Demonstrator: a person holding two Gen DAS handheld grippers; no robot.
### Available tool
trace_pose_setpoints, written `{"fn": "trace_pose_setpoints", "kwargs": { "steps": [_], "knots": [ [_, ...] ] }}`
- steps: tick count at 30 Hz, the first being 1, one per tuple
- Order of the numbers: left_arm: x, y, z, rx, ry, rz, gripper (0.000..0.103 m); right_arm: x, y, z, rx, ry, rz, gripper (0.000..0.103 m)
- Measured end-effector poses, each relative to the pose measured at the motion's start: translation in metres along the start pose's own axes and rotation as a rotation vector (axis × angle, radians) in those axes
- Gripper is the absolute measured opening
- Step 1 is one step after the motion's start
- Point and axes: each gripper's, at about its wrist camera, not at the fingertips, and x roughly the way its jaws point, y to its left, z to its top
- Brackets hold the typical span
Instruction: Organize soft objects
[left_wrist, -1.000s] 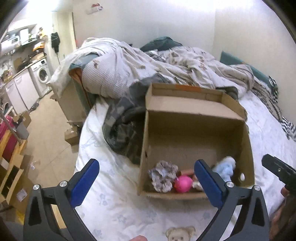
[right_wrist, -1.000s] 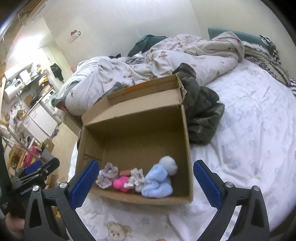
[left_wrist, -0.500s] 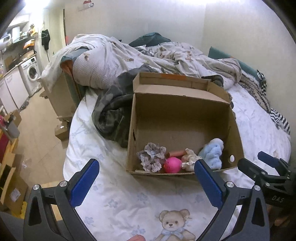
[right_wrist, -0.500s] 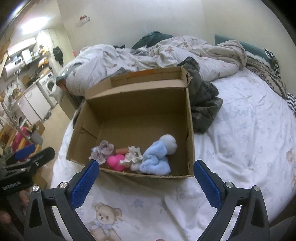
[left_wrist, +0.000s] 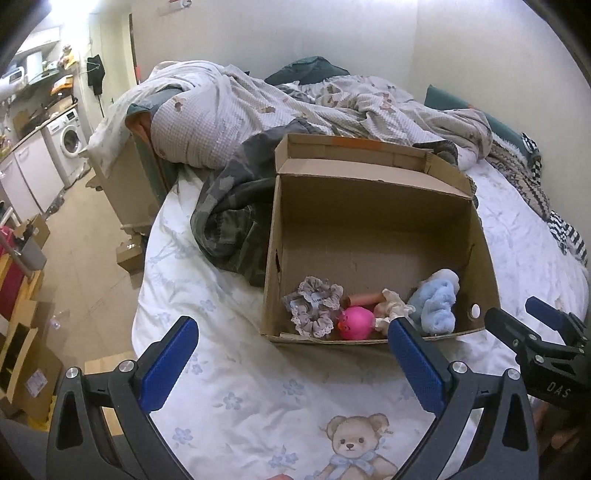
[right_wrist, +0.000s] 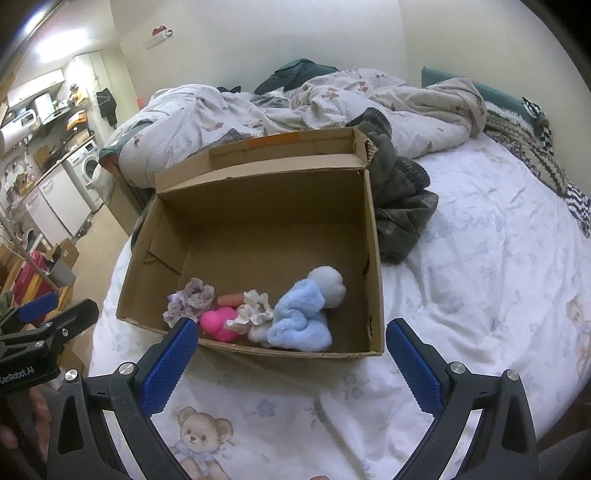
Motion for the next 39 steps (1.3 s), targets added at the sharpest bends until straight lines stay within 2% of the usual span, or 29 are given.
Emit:
{"fn": "trace_pose_setpoints", "kwargs": {
  "steps": [39],
  "knots": [
    [0.0055,-0.0036,-0.0054,0.000,0.029,-0.019,0.102,-0.0002,-0.0020,0.0020,0.010,0.007,-0.014,0.103]
  ]
}}
